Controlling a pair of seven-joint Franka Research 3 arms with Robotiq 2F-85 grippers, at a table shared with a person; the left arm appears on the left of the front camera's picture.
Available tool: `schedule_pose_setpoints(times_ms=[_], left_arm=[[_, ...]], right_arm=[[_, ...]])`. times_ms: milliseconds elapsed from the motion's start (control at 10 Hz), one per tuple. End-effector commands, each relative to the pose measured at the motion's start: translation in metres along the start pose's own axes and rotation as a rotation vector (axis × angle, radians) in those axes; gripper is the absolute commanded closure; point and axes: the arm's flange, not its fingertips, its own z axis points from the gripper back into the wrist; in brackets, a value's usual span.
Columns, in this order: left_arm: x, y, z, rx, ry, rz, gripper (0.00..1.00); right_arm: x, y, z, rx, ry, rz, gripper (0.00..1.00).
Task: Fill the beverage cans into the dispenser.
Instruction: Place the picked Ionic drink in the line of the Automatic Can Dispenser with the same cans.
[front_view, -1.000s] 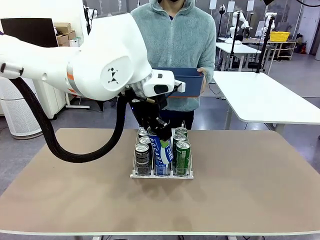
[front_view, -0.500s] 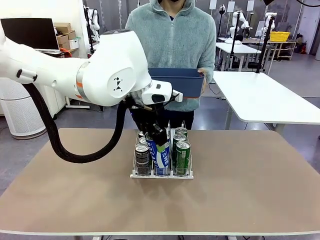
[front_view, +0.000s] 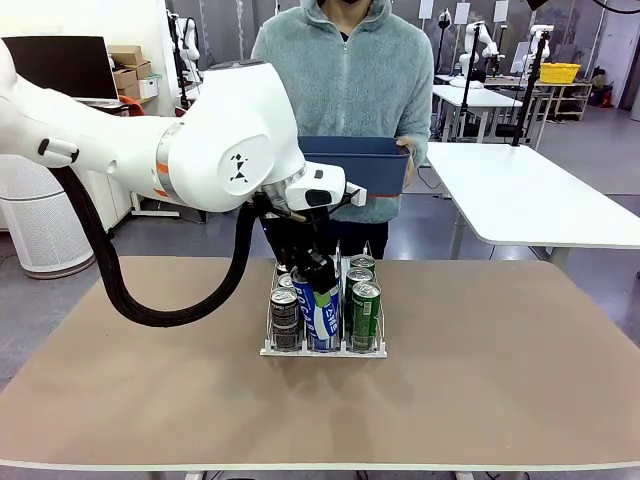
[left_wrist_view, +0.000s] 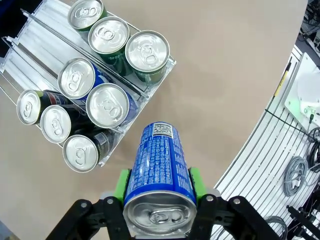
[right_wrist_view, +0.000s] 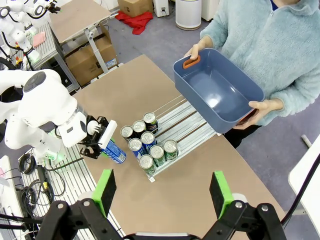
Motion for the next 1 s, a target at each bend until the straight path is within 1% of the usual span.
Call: schedule_pose_setpoints(times_ms=[0,100,300,500,700,800,900], left_arm=[[0.01,0.009,-0.007,0.002,-0.022,0.064,0.43],[0.008,0.014,-0.011,-0.009,-0.02,0.053,0.43],[0.017,0.016,-0.027,-0.01,-0.017,0.057,0.43],[0.012,0.032,-0.033,-0.015,-0.015,0.029,0.43],[0.022,0.039,-0.045,-0.012,-0.013,0.028,0.43],[0.02,0.05,-0.045,-0.001,-0.001,0.01,0.43],[0.024,0.059,-0.049,0.003,-0.011,0.021,0.43]], right_arm=[[0.0,0.0,0.001,0.005,0.006,-0.001,0.0],[0.0,0.0,0.001,0.005,0.006,-0.001,0.0],[0.0,0.0,0.001,0.005,0.006,-0.001,0.0],[0.0,0.0,0.001,0.005,0.006,-0.001,0.0],[0.0,0.0,0.001,0.005,0.006,-0.001,0.0],[0.0,0.0,0.001,0.005,0.006,-0.001,0.0],[0.0,0.0,0.001,0.005,0.006,-0.001,0.0]])
